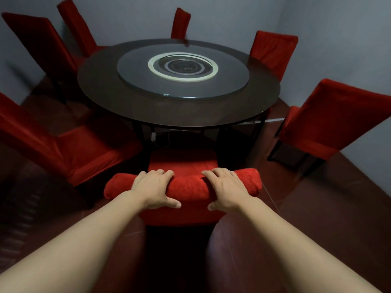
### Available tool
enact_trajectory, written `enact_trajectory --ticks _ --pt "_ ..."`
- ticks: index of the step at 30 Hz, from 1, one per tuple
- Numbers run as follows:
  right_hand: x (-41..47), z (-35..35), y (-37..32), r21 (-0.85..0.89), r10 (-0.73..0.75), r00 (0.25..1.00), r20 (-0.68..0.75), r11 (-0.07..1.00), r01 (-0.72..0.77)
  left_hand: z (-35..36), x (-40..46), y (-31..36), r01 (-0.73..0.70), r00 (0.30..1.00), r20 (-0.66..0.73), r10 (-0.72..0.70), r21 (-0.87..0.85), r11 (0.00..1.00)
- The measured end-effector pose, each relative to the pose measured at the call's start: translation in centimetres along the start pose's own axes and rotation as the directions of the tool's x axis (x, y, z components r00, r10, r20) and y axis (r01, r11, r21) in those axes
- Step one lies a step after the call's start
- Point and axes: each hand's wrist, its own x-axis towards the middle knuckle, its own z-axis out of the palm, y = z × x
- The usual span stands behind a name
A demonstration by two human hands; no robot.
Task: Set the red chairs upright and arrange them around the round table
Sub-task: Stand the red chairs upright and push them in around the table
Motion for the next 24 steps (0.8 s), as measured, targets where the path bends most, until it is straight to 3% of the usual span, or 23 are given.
enact_trajectory --ticks 5,13,24 --pt "-1.3 -1.9 0.7 0.045 0.083 0.996 -0.015 0.996 -0.082 -2.1 0.9 1.1 -0.069 0.997 -0.03 0.067 -0.069 0.995" --pt "-4.6 -4.9 4.8 0.114 0.246 0.968 -0.057 0.965 -0.238 -4.6 4.1 6.6 -0.139 0.99 -0.039 0.137 -0.03 0.99" --pt "-10.5 -7.4 20.8 0.184 0.345 0.936 -0.075 0.927 -0.327 -6.9 11.3 22.6 -0.183 0.981 -0.055 0.185 0.039 0.982"
